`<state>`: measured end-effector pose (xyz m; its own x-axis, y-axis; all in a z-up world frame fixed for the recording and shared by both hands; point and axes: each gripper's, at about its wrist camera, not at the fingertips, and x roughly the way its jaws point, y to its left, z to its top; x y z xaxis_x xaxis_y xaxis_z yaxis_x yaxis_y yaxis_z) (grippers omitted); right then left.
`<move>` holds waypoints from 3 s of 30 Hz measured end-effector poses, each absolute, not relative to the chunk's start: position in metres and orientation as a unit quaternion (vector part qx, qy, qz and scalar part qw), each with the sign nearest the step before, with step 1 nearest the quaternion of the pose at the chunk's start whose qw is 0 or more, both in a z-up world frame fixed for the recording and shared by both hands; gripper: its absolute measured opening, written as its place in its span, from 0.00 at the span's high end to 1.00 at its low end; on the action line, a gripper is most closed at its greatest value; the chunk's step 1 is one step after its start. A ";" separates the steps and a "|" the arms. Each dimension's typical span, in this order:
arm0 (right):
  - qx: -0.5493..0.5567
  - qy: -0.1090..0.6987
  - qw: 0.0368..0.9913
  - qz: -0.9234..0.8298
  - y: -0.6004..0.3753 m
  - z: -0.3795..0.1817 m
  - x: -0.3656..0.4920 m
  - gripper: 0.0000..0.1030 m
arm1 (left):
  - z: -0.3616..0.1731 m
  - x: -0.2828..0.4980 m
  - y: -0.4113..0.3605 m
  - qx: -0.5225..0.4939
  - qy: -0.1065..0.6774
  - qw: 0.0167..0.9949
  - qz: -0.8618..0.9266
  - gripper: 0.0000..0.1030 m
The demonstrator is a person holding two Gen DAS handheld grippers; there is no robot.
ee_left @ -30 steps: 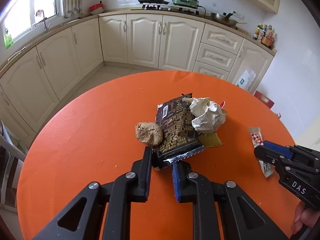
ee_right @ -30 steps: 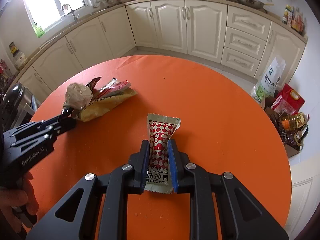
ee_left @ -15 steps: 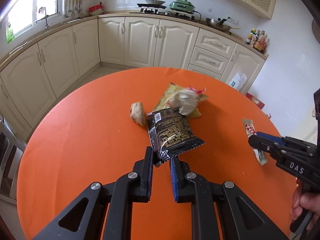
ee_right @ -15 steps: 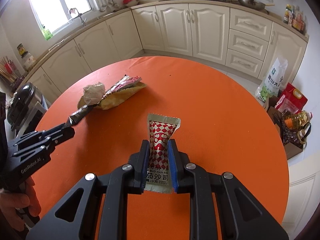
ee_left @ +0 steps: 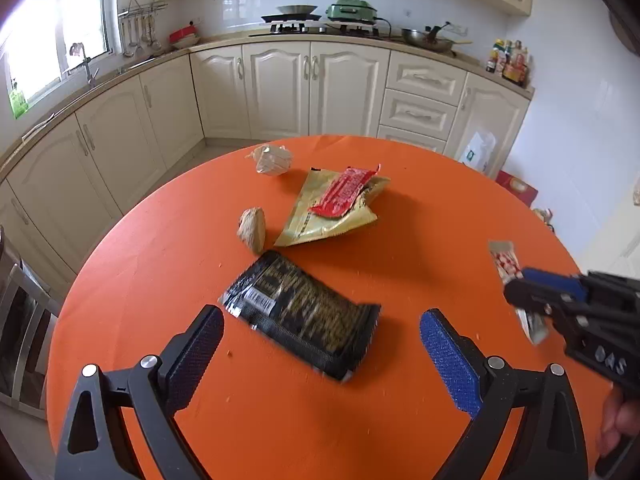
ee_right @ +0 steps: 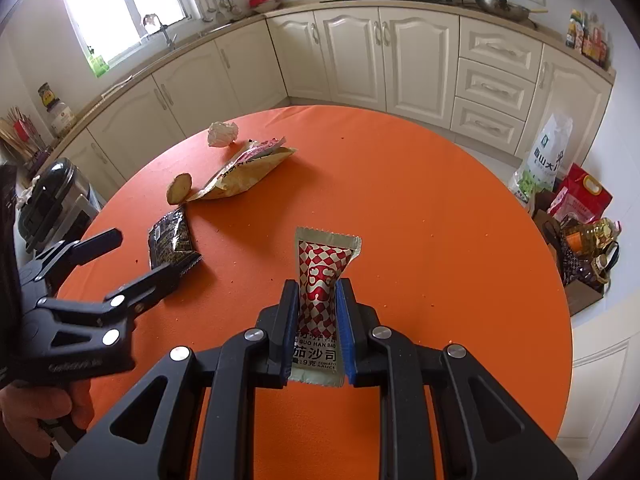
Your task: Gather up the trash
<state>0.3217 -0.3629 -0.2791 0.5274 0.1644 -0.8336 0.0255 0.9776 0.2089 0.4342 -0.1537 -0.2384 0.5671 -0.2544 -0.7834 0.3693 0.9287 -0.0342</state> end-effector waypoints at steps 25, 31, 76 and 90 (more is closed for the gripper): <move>0.101 0.467 0.878 0.034 -0.378 -0.253 0.286 0.82 | -0.251 0.426 -0.148 0.027 0.446 0.856 -0.261 0.88; 0.103 0.464 0.879 0.030 -0.382 -0.248 0.277 0.82 | -0.239 0.399 -0.152 0.021 0.441 0.855 -0.272 0.88; 0.343 0.498 0.771 -0.199 -0.676 -0.388 0.046 0.45 | -0.263 0.222 -0.485 0.220 0.483 0.716 -0.453 0.50; 0.303 0.462 0.794 -0.253 -0.666 -0.329 0.043 0.00 | -0.197 0.130 -0.444 0.203 0.362 0.815 -0.404 0.01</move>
